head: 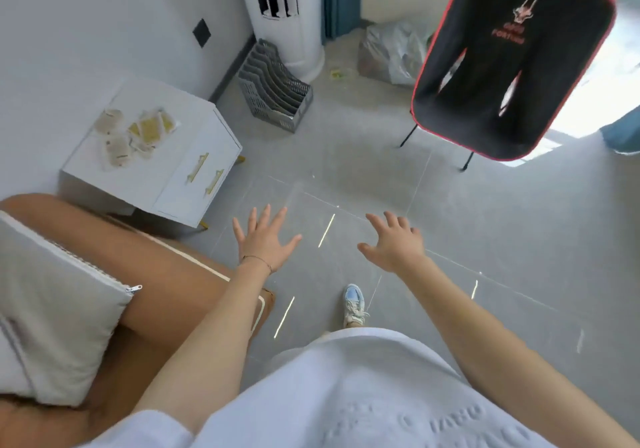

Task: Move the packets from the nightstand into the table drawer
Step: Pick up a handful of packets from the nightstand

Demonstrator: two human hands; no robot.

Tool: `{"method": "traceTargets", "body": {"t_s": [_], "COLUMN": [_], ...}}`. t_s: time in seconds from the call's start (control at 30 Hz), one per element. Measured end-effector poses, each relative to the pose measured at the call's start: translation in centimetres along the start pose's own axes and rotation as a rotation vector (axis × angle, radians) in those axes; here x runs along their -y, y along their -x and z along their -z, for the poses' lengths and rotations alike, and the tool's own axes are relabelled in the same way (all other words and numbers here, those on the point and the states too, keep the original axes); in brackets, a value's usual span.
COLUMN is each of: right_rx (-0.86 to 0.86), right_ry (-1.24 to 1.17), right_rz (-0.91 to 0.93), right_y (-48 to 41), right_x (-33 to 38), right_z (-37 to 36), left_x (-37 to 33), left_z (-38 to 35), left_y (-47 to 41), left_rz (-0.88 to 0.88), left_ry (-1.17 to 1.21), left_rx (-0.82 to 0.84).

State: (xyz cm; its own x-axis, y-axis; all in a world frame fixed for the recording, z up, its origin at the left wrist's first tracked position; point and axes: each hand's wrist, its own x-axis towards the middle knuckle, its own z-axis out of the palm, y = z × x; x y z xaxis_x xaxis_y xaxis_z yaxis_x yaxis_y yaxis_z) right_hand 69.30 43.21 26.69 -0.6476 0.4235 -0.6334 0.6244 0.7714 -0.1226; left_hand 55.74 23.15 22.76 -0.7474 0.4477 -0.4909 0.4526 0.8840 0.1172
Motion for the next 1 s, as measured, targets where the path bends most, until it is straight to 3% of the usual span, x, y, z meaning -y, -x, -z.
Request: {"method": "traceTargets", "body": {"t_s": [0.17,0.4,1.0], "right_rx": [0.008,0.006,0.058], "right_ry": [0.128,0.212,0.415], "right_rz": [0.180,0.344,0.576], "right_y": [-6.6,-15.4,-32.6], "right_x": [5.0,15.0,41.5], "right_z": [4.9,9.6,16.8], "left_x": [3.4,8.2,28.7], "left_z": [2.2,5.7,13.5], "left_y": [-2.9,-9.1,-23.6], "left_rz": [0.177,0.288,0.632], "left_ry": [0.115,0.199,0.428], "left_rx": [-0.027,-0.053,-0.023]}}
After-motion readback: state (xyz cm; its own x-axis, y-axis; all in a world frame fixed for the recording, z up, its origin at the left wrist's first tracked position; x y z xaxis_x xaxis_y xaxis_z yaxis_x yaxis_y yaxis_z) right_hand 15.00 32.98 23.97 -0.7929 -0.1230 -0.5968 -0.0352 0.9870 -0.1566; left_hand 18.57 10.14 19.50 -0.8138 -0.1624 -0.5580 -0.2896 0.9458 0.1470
